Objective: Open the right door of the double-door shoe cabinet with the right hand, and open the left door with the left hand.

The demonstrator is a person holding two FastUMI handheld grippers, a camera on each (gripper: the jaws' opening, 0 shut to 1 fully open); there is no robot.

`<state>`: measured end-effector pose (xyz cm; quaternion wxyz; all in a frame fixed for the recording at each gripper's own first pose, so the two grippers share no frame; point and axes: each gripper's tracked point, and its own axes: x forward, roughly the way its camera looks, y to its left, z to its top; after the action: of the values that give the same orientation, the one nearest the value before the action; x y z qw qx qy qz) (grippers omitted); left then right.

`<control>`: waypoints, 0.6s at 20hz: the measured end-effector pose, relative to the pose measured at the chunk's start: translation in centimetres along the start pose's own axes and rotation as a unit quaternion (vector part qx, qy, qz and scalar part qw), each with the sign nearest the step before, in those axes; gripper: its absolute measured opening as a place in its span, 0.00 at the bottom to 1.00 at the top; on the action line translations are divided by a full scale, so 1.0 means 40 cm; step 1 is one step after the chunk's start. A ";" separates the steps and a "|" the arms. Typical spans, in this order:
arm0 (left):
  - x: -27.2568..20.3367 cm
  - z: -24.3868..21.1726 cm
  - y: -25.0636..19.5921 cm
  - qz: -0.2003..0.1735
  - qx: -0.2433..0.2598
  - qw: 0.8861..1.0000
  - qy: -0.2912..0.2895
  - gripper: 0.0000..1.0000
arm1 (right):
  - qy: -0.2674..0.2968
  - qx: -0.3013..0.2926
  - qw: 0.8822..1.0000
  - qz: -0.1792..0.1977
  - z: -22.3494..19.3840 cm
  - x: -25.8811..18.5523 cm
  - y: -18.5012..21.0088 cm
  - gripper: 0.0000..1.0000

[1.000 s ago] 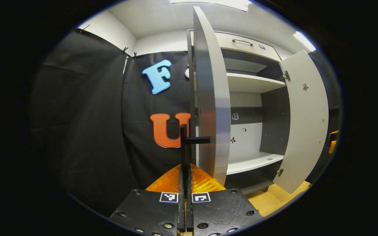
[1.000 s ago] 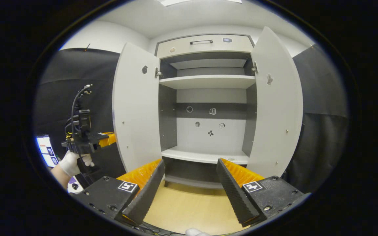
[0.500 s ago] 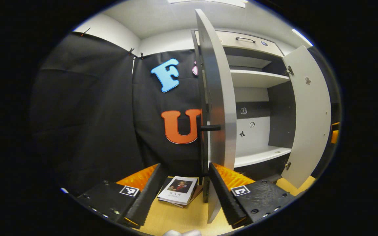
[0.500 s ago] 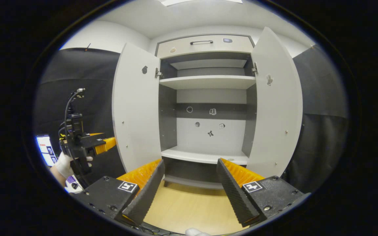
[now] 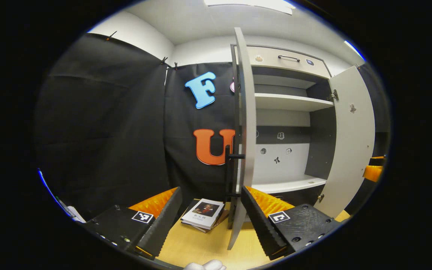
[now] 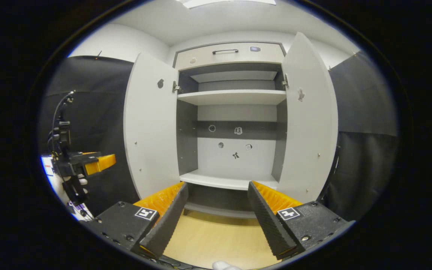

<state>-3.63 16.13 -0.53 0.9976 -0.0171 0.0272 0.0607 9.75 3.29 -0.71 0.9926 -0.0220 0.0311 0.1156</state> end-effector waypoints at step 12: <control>-0.050 0.036 -0.276 -0.059 0.008 0.998 -0.020 0.95 | -0.017 0.007 0.997 -0.077 0.034 -0.041 -0.163 1.00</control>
<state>-4.20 4.99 1.37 0.9999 -0.0096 0.0068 0.0016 9.73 -3.34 1.01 0.9990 -0.0157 0.0137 0.0393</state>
